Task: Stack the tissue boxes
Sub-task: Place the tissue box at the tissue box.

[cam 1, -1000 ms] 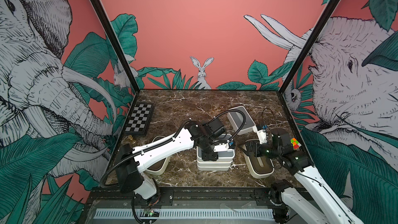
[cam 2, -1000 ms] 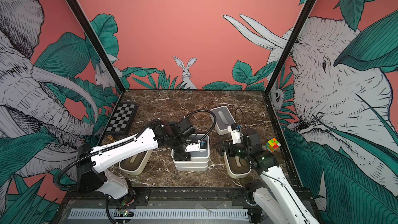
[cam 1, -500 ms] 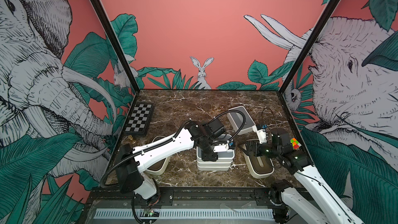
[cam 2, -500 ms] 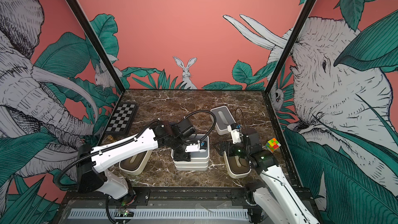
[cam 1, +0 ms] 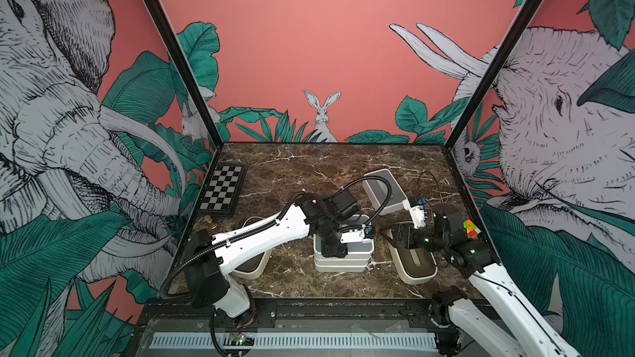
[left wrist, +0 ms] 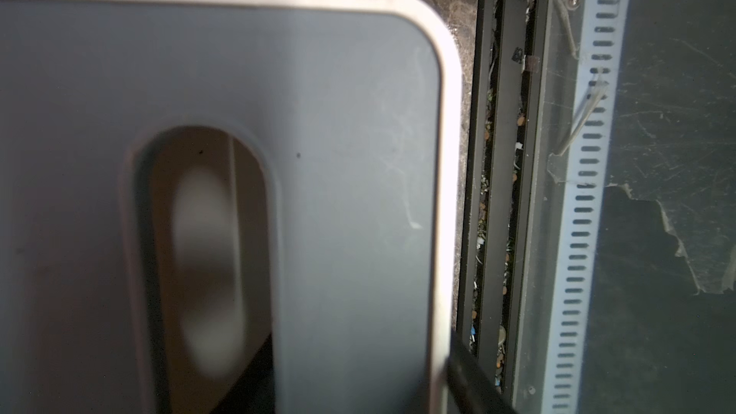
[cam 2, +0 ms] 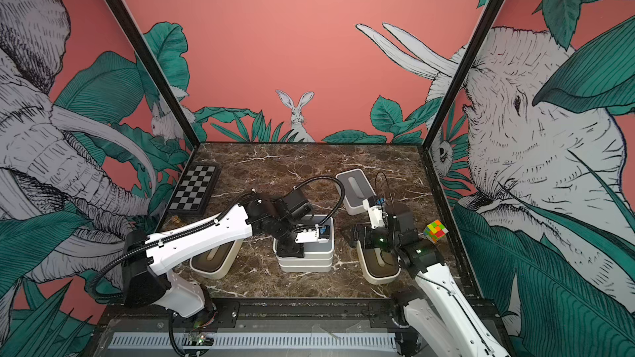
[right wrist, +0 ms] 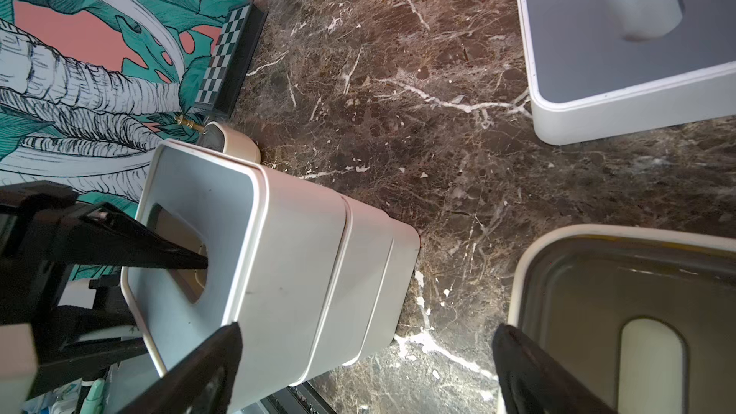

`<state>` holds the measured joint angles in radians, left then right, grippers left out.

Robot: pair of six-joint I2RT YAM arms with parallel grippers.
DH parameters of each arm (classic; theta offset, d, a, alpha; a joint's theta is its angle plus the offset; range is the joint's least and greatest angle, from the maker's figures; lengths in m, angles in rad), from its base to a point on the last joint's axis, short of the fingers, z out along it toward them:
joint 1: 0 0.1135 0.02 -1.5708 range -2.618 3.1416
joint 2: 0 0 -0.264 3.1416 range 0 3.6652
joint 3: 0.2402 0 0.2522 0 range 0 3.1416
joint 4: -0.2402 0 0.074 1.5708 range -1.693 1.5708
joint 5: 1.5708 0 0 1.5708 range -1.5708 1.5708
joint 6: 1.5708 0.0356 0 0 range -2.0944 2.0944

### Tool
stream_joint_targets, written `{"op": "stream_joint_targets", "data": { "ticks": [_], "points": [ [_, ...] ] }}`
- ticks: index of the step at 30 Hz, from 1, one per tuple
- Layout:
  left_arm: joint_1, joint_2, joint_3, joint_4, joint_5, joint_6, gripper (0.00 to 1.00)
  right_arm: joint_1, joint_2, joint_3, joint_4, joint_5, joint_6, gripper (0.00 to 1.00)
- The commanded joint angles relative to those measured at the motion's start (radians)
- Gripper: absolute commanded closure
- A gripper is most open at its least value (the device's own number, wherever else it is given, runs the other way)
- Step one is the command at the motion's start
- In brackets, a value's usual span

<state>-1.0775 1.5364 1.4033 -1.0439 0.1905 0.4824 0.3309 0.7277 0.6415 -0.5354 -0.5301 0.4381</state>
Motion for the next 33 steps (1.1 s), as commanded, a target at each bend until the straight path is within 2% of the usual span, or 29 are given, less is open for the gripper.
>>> {"op": "stream_joint_targets", "data": {
  "ticks": [1, 23, 33],
  "points": [
    [-0.006, -0.036, -0.004, 0.007, 0.012, 0.008, 0.55, -0.004, -0.001, -0.006, 0.03, -0.009, 0.005, 0.02],
    [-0.005, -0.019, 0.014, -0.017, 0.005, 0.057, 0.54, -0.004, 0.001, -0.011, 0.037, -0.013, 0.013, 0.02],
    [-0.006, -0.008, 0.022, -0.023, 0.01, 0.037, 0.52, -0.005, 0.009, -0.012, 0.045, -0.018, 0.016, 0.02]
  ]
}}
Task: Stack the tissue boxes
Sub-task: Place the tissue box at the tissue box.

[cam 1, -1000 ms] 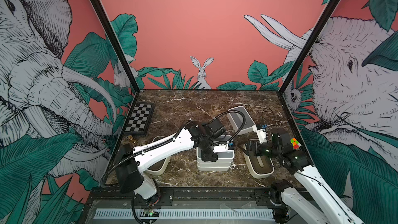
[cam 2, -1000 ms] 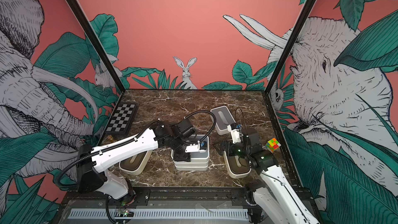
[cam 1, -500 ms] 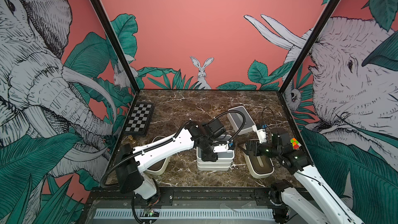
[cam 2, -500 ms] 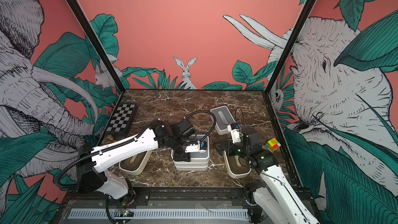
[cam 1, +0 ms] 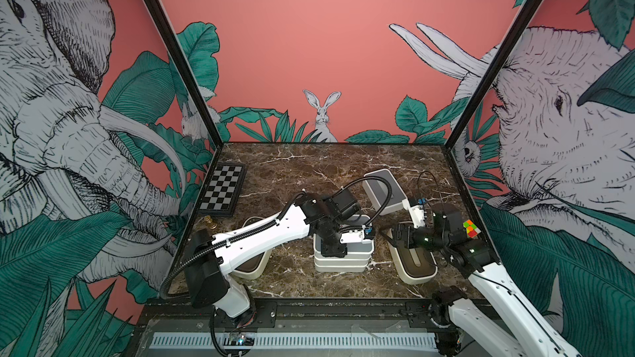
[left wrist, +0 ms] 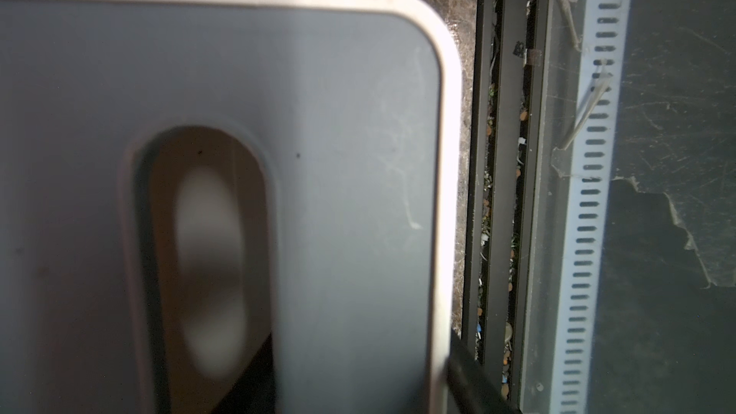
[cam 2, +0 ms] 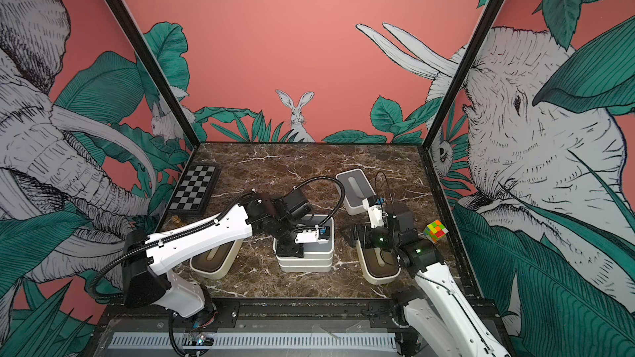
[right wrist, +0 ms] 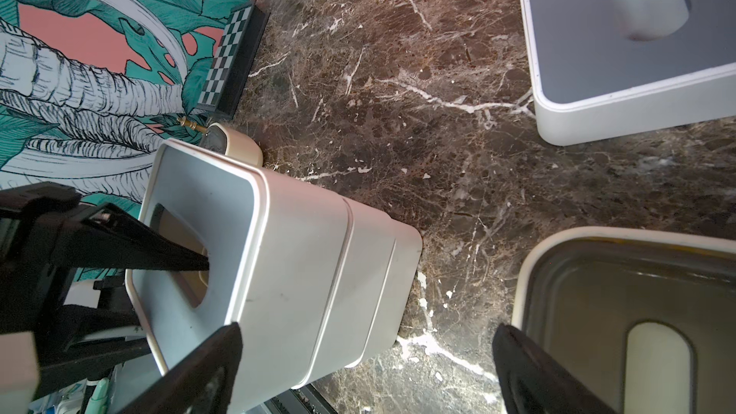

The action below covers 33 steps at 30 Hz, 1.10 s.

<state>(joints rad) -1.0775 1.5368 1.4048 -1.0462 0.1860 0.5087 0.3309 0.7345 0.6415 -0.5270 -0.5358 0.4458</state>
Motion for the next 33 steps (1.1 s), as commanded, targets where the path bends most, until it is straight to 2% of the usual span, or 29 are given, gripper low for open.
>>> {"op": "stream_joint_targets", "data": {
  "ticks": [1, 8, 21, 29, 33],
  "points": [
    [-0.006, -0.01, 0.017, -0.014, 0.016, 0.005, 0.52, -0.005, 0.003, -0.011, 0.038, -0.013, 0.008, 0.02],
    [-0.006, -0.017, 0.004, 0.004, 0.024, -0.036, 0.44, -0.004, 0.009, -0.009, 0.042, -0.015, 0.006, 0.02],
    [-0.005, -0.039, 0.007, 0.018, -0.001, -0.032, 0.4, -0.004, 0.021, -0.008, 0.057, -0.023, 0.008, 0.02],
    [-0.004, -0.129, -0.021, 0.112, 0.011, -0.066, 0.37, 0.006, 0.052, 0.036, 0.038, -0.059, -0.01, 0.03],
    [0.009, -0.21, -0.082, 0.217, 0.004, -0.126, 0.38, 0.043, 0.06, 0.064, 0.018, -0.039, -0.006, 0.09]
  ]
}}
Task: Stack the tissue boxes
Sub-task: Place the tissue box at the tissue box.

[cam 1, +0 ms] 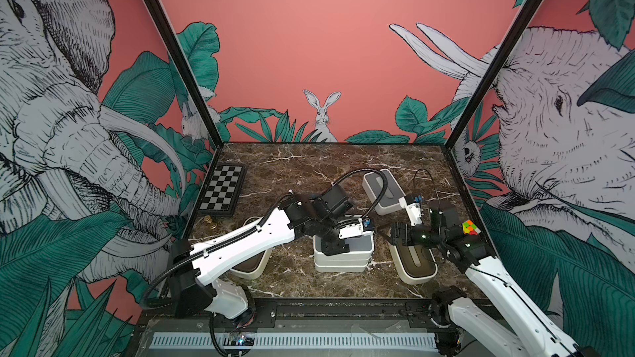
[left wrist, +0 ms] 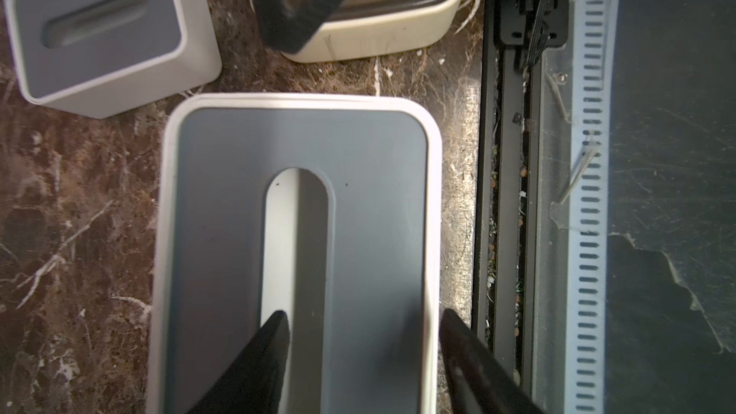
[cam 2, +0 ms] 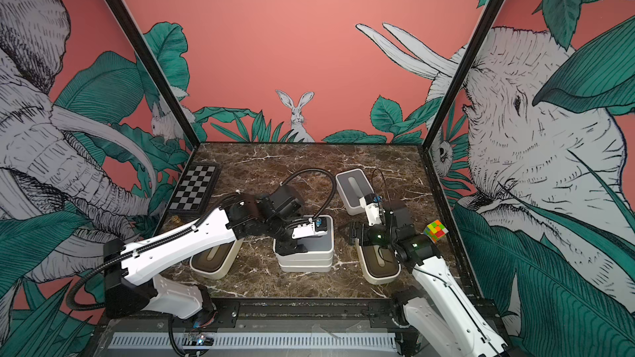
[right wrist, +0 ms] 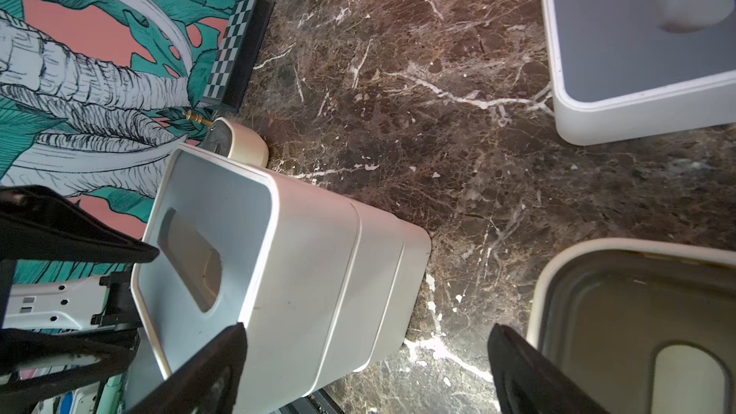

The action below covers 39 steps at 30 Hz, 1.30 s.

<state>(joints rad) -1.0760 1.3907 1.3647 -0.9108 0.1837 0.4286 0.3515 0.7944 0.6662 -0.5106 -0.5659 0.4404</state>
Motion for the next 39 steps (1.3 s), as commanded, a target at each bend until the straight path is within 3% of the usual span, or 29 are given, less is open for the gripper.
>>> {"op": "stream_joint_targets", "data": {
  "ticks": [1, 6, 10, 12, 18, 39],
  "points": [
    [0.018, -0.089, -0.063, 0.112, 0.005, -0.076, 0.39, 0.034, 0.006, 0.044, 0.0, -0.005, 0.001, 0.1],
    [0.127, -0.222, -0.168, 0.223, 0.052, -0.283, 0.44, 0.114, 0.013, 0.067, 0.016, 0.053, 0.037, 0.13],
    [0.197, -0.287, -0.205, 0.201, -0.009, -0.468, 0.49, 0.181, 0.069, 0.094, 0.029, 0.062, 0.064, 0.16],
    [0.203, -0.295, -0.215, 0.171, -0.052, -0.556, 0.51, 0.223, 0.09, 0.108, 0.029, 0.086, 0.066, 0.17],
    [0.203, -0.328, -0.288, 0.191, -0.043, -0.772, 0.53, 0.26, 0.109, 0.124, 0.041, 0.103, 0.08, 0.19],
    [0.242, -0.4, -0.459, 0.277, -0.026, -0.914, 0.55, 0.3, 0.135, 0.153, 0.056, 0.092, 0.101, 0.3]
  ]
}}
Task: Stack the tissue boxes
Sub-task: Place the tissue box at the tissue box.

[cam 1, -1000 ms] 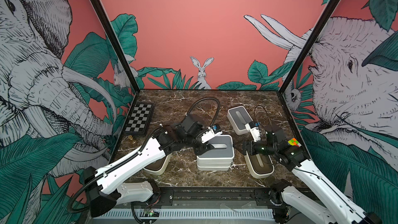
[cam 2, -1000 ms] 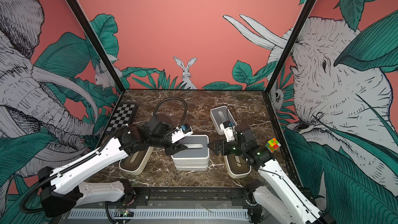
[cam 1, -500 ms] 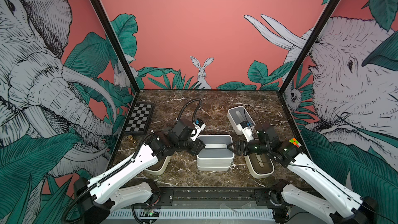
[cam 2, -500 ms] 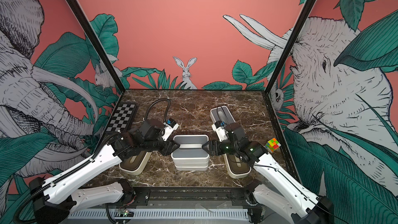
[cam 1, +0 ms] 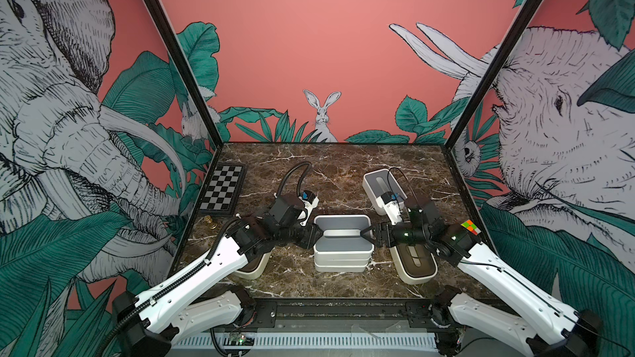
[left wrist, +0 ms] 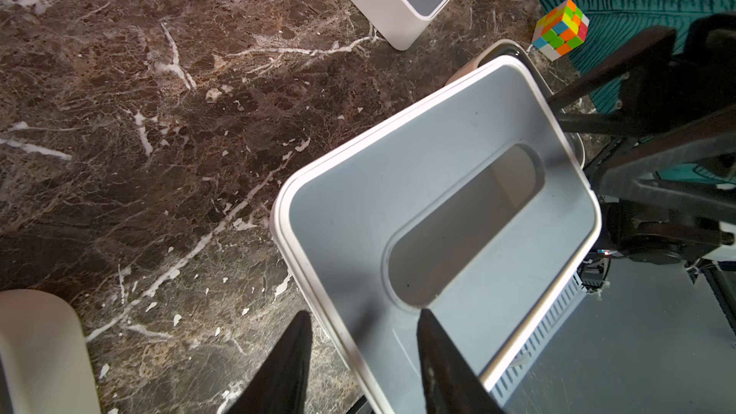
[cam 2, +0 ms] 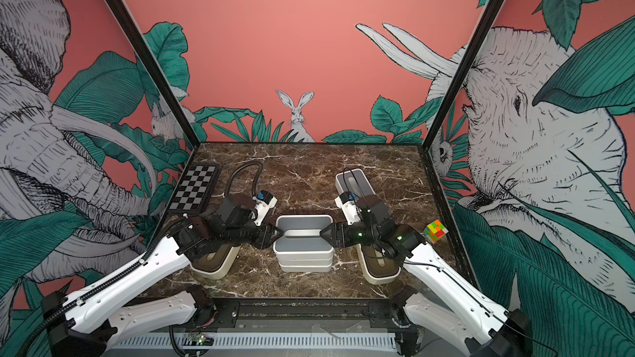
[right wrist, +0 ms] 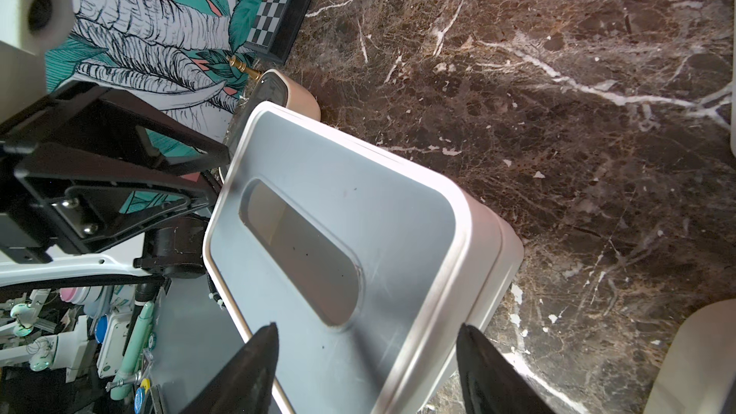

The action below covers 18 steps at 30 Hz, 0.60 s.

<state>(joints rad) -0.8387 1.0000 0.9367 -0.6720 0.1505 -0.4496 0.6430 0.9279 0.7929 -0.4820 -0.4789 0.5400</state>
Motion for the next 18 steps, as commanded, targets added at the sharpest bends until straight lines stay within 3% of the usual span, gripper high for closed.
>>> {"op": "stream_joint_targets", "data": {
  "ticks": [1, 18],
  "points": [
    [0.006, -0.009, -0.038, 0.05, 0.01, -0.038, 0.55, 0.01, 0.002, 0.027, 0.027, 0.008, 0.003, 0.3],
    [0.006, 0.016, -0.03, 0.086, 0.02, -0.02, 0.55, 0.015, 0.018, 0.034, 0.039, 0.007, 0.003, 0.31]
  ]
}}
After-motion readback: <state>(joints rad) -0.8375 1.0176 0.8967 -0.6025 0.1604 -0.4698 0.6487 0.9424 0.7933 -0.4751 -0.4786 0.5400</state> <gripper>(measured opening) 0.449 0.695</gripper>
